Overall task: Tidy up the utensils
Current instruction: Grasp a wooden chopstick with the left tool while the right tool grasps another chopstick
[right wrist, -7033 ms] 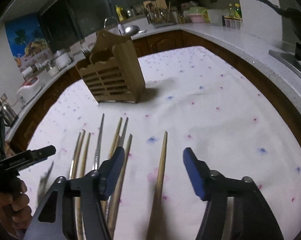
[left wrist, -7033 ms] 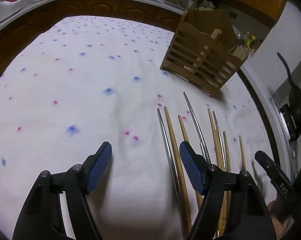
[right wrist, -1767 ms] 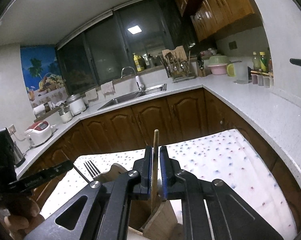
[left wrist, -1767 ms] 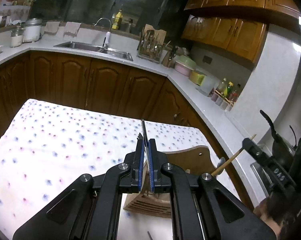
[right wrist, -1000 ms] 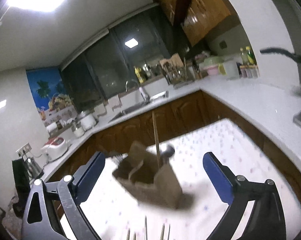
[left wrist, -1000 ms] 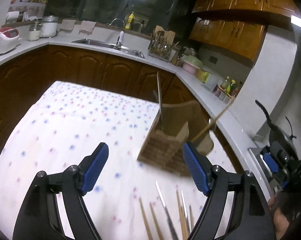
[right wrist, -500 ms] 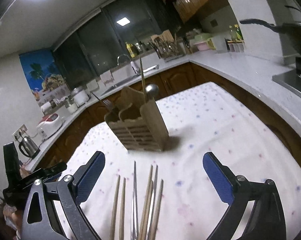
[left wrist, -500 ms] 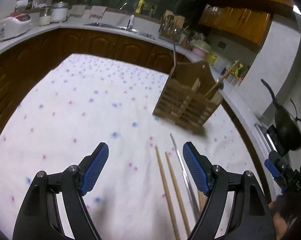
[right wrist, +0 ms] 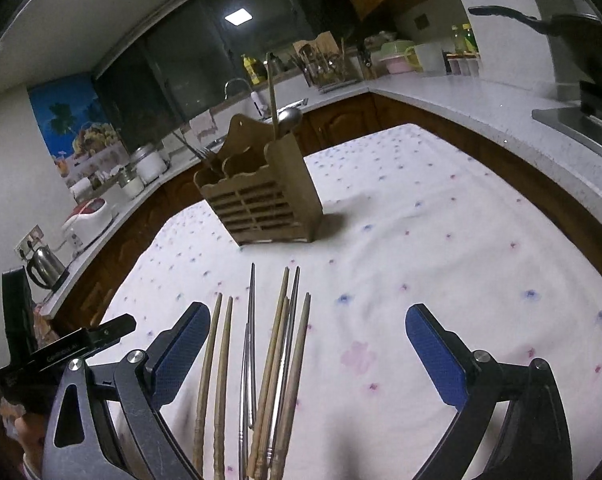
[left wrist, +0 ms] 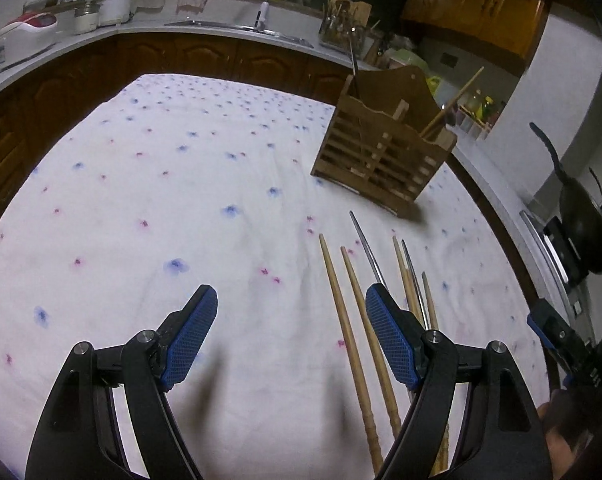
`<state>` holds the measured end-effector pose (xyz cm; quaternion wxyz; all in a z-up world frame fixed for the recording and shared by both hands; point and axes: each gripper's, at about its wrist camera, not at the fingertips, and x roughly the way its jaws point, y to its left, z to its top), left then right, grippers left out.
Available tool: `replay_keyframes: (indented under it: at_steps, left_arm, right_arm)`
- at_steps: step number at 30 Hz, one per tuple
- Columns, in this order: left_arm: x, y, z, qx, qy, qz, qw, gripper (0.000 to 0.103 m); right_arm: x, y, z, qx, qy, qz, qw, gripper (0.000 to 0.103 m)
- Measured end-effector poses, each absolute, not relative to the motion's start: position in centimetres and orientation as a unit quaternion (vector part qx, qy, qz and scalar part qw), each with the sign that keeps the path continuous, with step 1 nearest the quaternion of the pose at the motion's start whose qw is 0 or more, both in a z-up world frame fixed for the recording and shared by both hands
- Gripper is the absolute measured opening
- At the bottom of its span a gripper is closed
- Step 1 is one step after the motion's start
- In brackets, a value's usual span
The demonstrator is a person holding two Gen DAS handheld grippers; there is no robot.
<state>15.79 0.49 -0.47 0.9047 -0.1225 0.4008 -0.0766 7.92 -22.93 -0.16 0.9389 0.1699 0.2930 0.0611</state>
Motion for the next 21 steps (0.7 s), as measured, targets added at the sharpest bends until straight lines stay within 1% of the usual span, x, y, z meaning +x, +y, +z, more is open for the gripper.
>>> replay_keyframes:
  at_steps: [6, 7, 9, 11, 12, 14, 16, 18, 21]
  left_arm:
    - [16.2, 0.1, -1.0, -0.116, 0.412, -0.074, 0.901, 0.078]
    - [16.2, 0.0, -1.1, -0.116, 0.413, -0.074, 0.900, 0.078]
    - [16.4, -0.1, -1.2, -0.113, 0.417, -0.073, 0.899, 0.078]
    - [16.7, -0.4, -1.4, -0.109, 0.421, -0.071, 0.898, 0.078]
    - [16.9, -0.5, -1.5, -0.108, 0.424, -0.071, 0.896, 0.078]
    - [17.5, -0.8, -1.7, -0.109, 0.433, -0.075, 0.892, 0.078]
    - [18.3, -1.2, -1.8, -0.105, 0.441, -0.077, 0.888, 0.078]
    - [19.0, -1.6, -1.9, -0.097, 0.447, -0.078, 0.886, 0.077]
    - [20.4, -2.4, -2.3, -0.086, 0.459, -0.081, 0.880, 0.069]
  right_arm:
    - [8.2, -22.4, -0.4, 0.159, 0.300, 0.066, 0.938, 0.098]
    - [8.3, -22.3, -0.4, 0.156, 0.300, 0.066, 0.939, 0.097]
    - [8.5, -22.1, -0.6, 0.147, 0.305, 0.063, 0.939, 0.091]
    - [8.9, -22.0, -0.9, 0.141, 0.315, 0.063, 0.936, 0.077]
    - [9.2, -21.9, -1.1, 0.140, 0.321, 0.062, 0.934, 0.074]
    - [9.8, -21.7, -1.6, 0.137, 0.335, 0.060, 0.930, 0.064]
    - [10.4, -21.5, -2.0, 0.136, 0.345, 0.061, 0.927, 0.059]
    - [10.9, -21.2, -2.2, 0.132, 0.351, 0.065, 0.925, 0.057]
    - [12.0, -20.6, -2.6, 0.124, 0.361, 0.071, 0.921, 0.055]
